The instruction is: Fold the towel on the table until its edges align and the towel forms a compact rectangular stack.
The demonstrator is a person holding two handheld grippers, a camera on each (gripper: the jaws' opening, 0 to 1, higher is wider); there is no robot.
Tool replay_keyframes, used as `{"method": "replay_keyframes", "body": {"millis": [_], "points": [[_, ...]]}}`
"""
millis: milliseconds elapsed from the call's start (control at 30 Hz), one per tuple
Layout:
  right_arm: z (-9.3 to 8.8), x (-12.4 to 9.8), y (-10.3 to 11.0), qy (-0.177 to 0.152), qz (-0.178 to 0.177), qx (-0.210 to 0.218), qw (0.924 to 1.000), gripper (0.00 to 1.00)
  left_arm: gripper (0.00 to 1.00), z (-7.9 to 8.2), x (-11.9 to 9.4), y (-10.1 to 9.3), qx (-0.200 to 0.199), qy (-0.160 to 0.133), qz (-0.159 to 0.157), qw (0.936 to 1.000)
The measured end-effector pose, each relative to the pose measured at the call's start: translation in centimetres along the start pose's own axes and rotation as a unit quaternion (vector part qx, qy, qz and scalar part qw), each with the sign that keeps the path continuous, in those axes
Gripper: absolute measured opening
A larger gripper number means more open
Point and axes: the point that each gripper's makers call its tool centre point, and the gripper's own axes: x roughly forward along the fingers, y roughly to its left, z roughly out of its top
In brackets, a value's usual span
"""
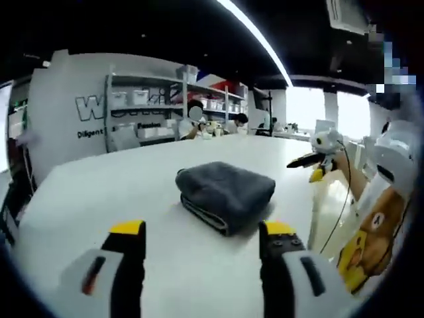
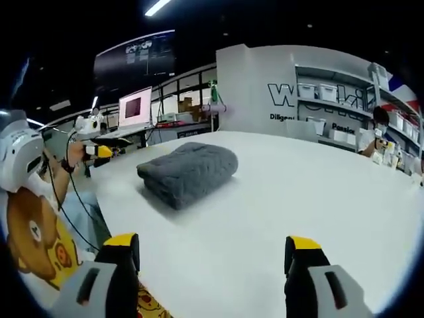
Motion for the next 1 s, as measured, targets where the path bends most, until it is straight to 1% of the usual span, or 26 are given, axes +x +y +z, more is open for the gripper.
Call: {"method": "replay_keyframes", "body": {"millis": [67,167,233,267,300,367,400,500,600,667,767,867,1000], "points": [[0.0,0.4,0.1,0.006,0.000,0.001,1.0000,0.95,0.85,-0.9,-0.8,0.2,-0.003,0.008,0.013,0.9999],[0.1,1.0,0.3,0.016,0.000,0.004,0.9999,0.95,0.88,-1.7,-1.3,0.2,-0.001,0.017,0.019,0.9997],[0.2,1.4,0.4,0.018,-0.004,0.006,0.9998,0.95,0.94,-1.8,-1.4,0.0,-0.003,0.011,0.027,0.9996],[0.3,1.6,0.4,0.019,-0.004,0.007,0.9998,0.95,0.98,-2.0,-1.2,-0.2,0.000,0.014,0.030,0.9994],[0.4,1.9,0.6,0.019,-0.005,0.006,0.9998,0.95,0.99,-2.7,-1.2,-0.4,0.011,0.033,0.036,0.9988],[0.7,2.4,1.0,0.020,-0.003,0.002,0.9998,0.96,0.99,-3.4,-1.0,-0.5,0.015,0.048,0.043,0.9978],[0.7,2.6,1.2,0.022,-0.002,-0.002,0.9998,0.96,0.99,-3.5,-0.8,-0.5,0.015,0.050,0.049,0.9974],[1.3,2.9,1.6,0.014,-0.007,-0.009,0.9998,0.97,0.99,-3.6,-0.6,-0.3,0.010,0.047,0.064,0.9968],[1.7,3.0,1.8,0.003,-0.016,-0.009,0.9998,0.97,0.99,-3.3,0.0,-0.5,-0.011,0.032,0.064,0.9974],[1.9,3.0,1.5,-0.004,-0.027,-0.008,0.9996,0.98,0.99,-3.2,0.2,-0.4,-0.018,0.027,0.069,0.9971],[2.5,2.8,1.0,-0.019,-0.047,-0.003,0.9987,0.98,0.99,-3.3,0.3,-0.1,-0.016,0.033,0.091,0.9951],[2.4,2.8,1.2,-0.022,-0.055,0.002,0.9982,0.98,0.99,-3.5,0.1,0.1,-0.011,0.037,0.109,0.9933],[2.0,2.9,1.5,-0.020,-0.067,0.005,0.9975,0.99,0.99,-3.5,0.0,0.1,-0.013,0.032,0.117,0.9925]]}}
